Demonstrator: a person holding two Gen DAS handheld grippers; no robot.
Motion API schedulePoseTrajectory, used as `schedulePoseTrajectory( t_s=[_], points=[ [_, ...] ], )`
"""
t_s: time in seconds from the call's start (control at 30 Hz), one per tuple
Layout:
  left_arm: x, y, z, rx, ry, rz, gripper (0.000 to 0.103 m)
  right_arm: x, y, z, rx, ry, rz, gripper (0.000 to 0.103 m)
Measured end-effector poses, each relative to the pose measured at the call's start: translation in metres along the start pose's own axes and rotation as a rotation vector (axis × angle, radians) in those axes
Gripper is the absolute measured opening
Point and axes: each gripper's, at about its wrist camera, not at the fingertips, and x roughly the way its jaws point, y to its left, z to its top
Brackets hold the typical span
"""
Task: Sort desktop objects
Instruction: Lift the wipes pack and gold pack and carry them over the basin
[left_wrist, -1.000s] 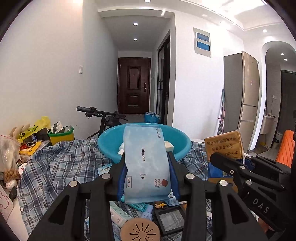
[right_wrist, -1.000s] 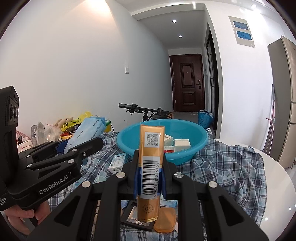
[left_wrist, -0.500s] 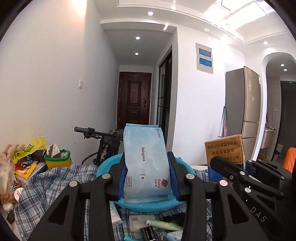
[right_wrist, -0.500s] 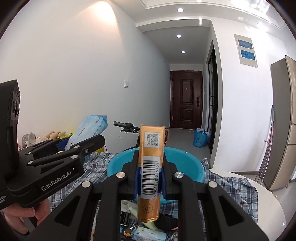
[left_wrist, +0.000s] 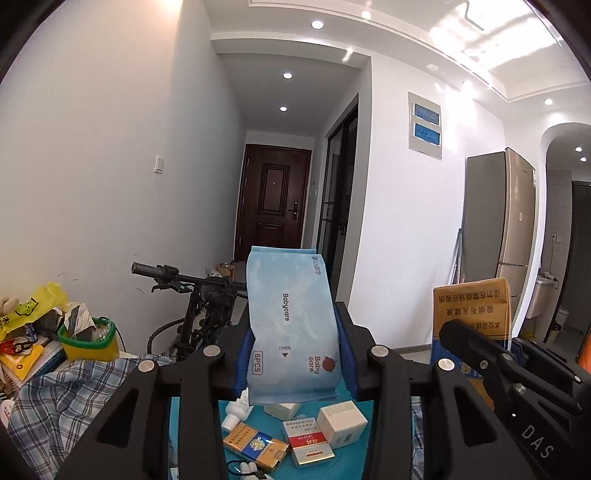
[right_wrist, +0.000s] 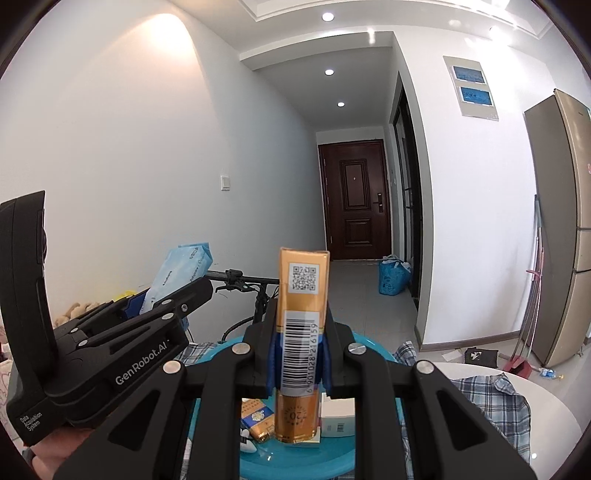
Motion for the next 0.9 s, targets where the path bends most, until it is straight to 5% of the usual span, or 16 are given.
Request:
schedulePoseTrajectory(
  t_s=[0.3, 0.47, 0.9],
  points=[
    [0.047, 0.000, 0.011, 0.034, -0.053, 0.009, 0.042, 0.050, -0.020, 0.008, 0.002, -0.051, -0.032, 0.017],
    [0.077, 0.013, -0.003, -0.042, -0.002, -0.016, 0.042, 0.073, -0.038, 0.006, 0.028, -0.038, -0.023, 0.017],
    [0.102, 0.012, -0.031, 0.057, 0.042, 0.000, 0.042, 0.094, -0.035, 0.009, -0.044, -0.050, -0.040, 0.017]
  ],
)
